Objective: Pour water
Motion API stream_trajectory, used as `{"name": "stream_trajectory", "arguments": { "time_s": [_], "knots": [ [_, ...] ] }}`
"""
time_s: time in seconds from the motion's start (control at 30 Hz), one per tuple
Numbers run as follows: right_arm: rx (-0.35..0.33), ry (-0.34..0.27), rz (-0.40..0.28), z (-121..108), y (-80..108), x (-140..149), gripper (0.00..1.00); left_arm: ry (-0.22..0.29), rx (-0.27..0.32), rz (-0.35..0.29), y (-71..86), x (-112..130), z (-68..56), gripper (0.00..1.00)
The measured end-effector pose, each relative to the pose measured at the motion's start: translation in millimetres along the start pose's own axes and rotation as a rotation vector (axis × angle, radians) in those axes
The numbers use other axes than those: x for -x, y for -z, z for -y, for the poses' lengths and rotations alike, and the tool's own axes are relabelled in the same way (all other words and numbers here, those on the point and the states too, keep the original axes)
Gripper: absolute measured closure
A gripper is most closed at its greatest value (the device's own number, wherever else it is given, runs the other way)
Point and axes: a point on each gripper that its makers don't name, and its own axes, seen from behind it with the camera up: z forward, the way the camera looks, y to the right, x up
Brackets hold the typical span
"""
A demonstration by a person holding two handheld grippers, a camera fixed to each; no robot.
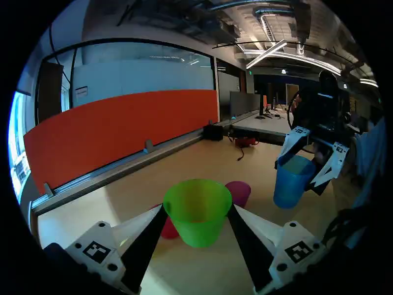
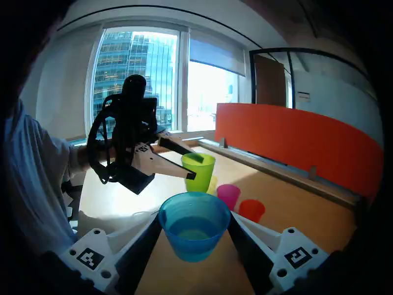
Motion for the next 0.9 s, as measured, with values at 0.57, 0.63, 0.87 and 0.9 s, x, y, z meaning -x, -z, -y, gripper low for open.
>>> {"name": "stream_trajectory", "arguments": {
  "time_s": [0.57, 0.63, 0.87, 0.9],
  "knots": [
    [0.049, 0.006, -0.062, -6.2, 3.7, -25.5, 0.08, 0.026, -0.038, -0.148, 35.4, -48.9, 4.8, 0.13],
    [0.051, 0.008, -0.065, -6.4, 3.5, -27.0, 0.08, 0.025, -0.039, -0.156, 37.8, -50.8, 3.9, 0.13],
    [0.063, 0.023, -0.076, -10.0, 1.6, -31.2, 0.08, 0.017, -0.036, -0.178, 43.3, -55.0, -0.5, 0.13],
    [0.065, 0.024, -0.078, -10.7, 1.2, -32.2, 0.08, 0.015, -0.035, -0.182, 44.0, -55.9, -1.2, 0.13]
  ]
}}
